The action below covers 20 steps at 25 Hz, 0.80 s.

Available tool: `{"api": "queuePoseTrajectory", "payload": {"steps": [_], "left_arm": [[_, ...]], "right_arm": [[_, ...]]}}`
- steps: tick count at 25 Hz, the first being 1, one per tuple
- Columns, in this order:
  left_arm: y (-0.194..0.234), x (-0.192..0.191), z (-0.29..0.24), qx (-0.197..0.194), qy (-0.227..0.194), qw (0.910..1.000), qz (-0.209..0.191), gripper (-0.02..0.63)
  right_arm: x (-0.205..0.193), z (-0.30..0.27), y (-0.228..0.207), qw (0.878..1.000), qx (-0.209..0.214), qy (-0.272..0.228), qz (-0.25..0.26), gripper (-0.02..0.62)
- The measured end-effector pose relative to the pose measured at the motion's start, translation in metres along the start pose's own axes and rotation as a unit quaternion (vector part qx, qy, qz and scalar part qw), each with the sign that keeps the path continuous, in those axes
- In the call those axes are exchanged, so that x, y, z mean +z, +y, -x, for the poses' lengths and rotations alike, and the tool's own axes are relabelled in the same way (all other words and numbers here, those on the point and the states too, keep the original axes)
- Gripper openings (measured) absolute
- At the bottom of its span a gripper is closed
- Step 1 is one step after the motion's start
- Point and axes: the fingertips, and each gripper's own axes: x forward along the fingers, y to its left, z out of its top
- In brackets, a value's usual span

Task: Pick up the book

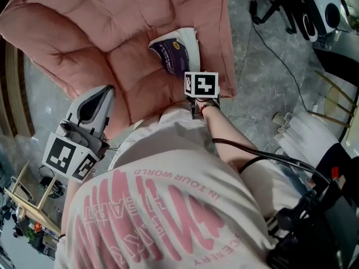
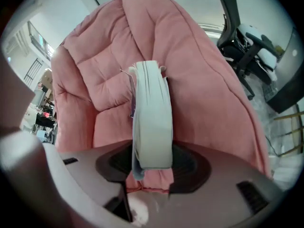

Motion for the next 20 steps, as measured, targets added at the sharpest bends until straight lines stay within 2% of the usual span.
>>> {"api": "queuePoseTrajectory", "payload": {"steps": [4, 11, 14, 20], "left_arm": [[-0.001, -0.002, 0.002, 0.005, 0.0, 1.0, 0.002, 0.006], [-0.001, -0.004, 0.009, 0.024, -0.008, 0.9996, 0.007, 0.006], [0.0, -0.005, 0.012, 0.038, -0.008, 0.9992, 0.013, 0.006], [0.0, -0.009, 0.02, 0.057, -0.014, 0.9979, 0.028, 0.006]], "right_arm": [[0.026, -0.004, 0.015, 0.999, 0.016, -0.021, 0.022, 0.212], [0.04, -0.015, -0.007, 1.0, 0.012, 0.009, -0.001, 0.212], [0.045, -0.022, -0.011, 0.999, 0.025, 0.018, -0.011, 0.213], [0.048, -0.032, -0.009, 0.998, 0.047, 0.045, -0.001, 0.212]]}}
